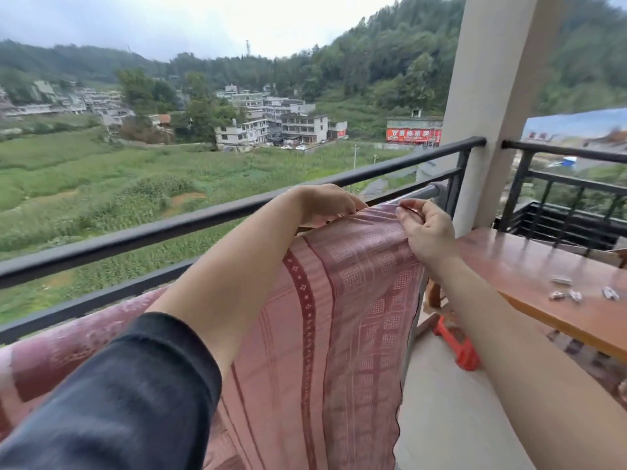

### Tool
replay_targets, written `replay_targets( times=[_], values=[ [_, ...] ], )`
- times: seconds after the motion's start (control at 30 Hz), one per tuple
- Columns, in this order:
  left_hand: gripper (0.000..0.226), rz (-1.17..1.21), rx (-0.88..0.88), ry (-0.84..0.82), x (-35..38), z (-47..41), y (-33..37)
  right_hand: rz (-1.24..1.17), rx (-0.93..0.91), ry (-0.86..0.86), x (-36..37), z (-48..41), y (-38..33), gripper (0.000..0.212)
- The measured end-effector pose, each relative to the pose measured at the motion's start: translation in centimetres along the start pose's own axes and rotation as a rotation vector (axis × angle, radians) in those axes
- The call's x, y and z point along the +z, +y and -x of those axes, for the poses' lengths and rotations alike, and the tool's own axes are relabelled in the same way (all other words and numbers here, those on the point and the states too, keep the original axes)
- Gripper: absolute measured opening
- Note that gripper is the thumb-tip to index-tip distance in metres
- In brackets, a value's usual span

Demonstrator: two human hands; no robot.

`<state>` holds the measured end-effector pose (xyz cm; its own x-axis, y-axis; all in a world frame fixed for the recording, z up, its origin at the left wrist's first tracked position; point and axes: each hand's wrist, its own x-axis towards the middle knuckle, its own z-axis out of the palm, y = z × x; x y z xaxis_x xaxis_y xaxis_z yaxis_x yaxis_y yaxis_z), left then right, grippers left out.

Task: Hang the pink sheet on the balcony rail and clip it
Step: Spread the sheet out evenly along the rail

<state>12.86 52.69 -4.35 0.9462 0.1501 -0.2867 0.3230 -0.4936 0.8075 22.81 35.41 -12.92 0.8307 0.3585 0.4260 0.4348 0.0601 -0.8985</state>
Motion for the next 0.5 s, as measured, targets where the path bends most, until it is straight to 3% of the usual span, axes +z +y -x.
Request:
replay_targets(
  times=[0.07,0.23,0.3,0.5],
  values=[
    [0.031,0.024,-0.023,-0.028,-0.2,-1.6,0.4,-0.026,0.003,-0.051,-1.3,-1.6,1.0,0.012],
    [0.014,-0.278,0.005,0.181,-0.3,-5.2,3.1,0.066,0.176,-0.348,-5.1,-5.2,2.8,0.038],
    [0.013,-0.282,0.066,0.319,0.0,-6.6,4.7,0.029,0.229,-0.45,-6.4,-6.2,2.5,0.046],
    [0.017,-0.156,0.432,0.745,3.7,-12.2,11.0,-0.37,0.132,-0.254,-10.1,-10.9,2.1,0.016]
  ],
)
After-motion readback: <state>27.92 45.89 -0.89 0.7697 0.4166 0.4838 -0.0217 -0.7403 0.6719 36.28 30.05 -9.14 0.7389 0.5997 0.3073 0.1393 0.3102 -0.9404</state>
